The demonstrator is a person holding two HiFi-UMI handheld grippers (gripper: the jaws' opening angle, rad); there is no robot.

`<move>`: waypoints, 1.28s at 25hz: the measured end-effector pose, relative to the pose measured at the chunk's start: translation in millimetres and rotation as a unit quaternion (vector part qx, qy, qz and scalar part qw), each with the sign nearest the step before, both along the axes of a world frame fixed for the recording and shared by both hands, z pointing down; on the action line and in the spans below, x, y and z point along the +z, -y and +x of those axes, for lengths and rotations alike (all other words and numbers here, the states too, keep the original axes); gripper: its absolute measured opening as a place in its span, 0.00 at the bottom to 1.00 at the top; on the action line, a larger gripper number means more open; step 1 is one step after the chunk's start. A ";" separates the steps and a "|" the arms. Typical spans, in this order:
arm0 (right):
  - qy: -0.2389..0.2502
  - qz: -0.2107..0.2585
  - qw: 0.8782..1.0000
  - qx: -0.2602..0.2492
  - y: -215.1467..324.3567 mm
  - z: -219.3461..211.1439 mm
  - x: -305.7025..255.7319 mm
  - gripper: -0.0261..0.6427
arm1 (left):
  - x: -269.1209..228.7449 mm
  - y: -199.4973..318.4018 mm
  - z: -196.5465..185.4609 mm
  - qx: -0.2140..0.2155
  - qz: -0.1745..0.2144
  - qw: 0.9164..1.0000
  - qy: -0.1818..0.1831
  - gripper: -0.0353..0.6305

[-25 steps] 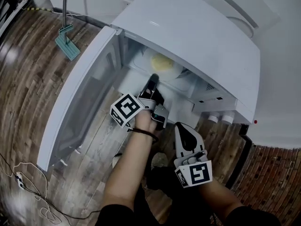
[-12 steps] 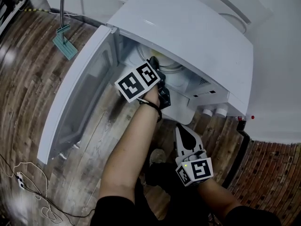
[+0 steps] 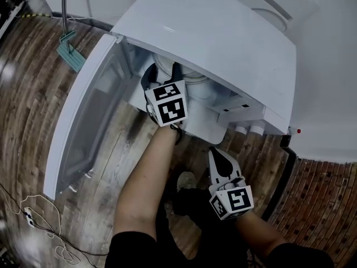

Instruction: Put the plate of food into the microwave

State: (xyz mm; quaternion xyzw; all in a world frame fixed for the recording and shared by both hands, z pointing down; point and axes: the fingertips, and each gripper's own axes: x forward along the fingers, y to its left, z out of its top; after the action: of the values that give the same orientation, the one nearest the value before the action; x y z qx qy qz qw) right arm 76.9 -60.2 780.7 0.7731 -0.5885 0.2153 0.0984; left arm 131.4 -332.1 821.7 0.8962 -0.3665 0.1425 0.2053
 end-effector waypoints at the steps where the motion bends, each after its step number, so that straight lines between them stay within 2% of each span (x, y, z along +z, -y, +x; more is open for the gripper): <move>1: -0.001 0.001 1.000 0.002 -0.1 1.7 -2.0 0.05 | -1.3 -1.3 -5.9 -0.006 -0.003 1.000 -0.007 0.41; 2: -0.001 0.001 1.000 0.003 0.3 3.1 -4.6 0.05 | -4.7 -4.2 -12.4 -0.006 -0.002 1.000 -0.013 0.36; 3: -0.001 0.002 1.000 0.005 1.1 3.7 -8.2 0.05 | -11.1 -9.2 -18.8 0.002 0.004 1.000 -0.021 0.14; 4: 0.000 0.001 1.000 0.007 3.0 3.4 -13.3 0.05 | -20.3 -16.0 -25.1 0.018 0.013 0.999 -0.031 0.05; 7: 0.000 0.005 1.000 0.011 15.5 -0.9 -35.7 0.05 | -51.4 -36.0 -50.0 0.065 0.033 0.996 -0.048 0.05; 11: 0.002 0.027 1.000 0.015 39.7 -9.4 -87.3 0.05 | -105.6 -67.6 -87.9 0.114 0.043 0.992 -0.043 0.05; 15: -0.025 0.061 0.998 0.014 76.2 -24.7 -166.2 0.05 | -184.9 -96.2 -112.7 0.162 0.018 0.985 -0.060 0.05; 19: -0.053 0.097 0.994 0.012 103.1 -36.9 -259.9 0.05 | -278.5 -97.6 -130.7 0.153 0.011 0.985 -0.082 0.05; 23: -0.028 0.115 0.993 0.004 116.1 -46.6 -342.2 0.05 | -369.3 -92.4 -143.9 0.136 0.015 0.987 -0.087 0.05; 28: -0.025 0.140 0.989 0.040 111.8 -48.8 -434.6 0.05 | -467.1 -106.2 -160.2 0.166 0.036 0.983 -0.068 0.05; 32: -0.050 0.176 0.982 0.037 125.2 -53.0 -499.1 0.05 | -523.1 -100.7 -166.0 0.178 0.037 0.979 -0.092 0.05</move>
State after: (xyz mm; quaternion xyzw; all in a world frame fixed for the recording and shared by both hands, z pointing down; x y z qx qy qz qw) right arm 24.0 -185.4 281.6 0.8093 -0.5826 0.0730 -0.0175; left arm -34.6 -231.5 298.7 0.9633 -0.1858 0.0802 0.1761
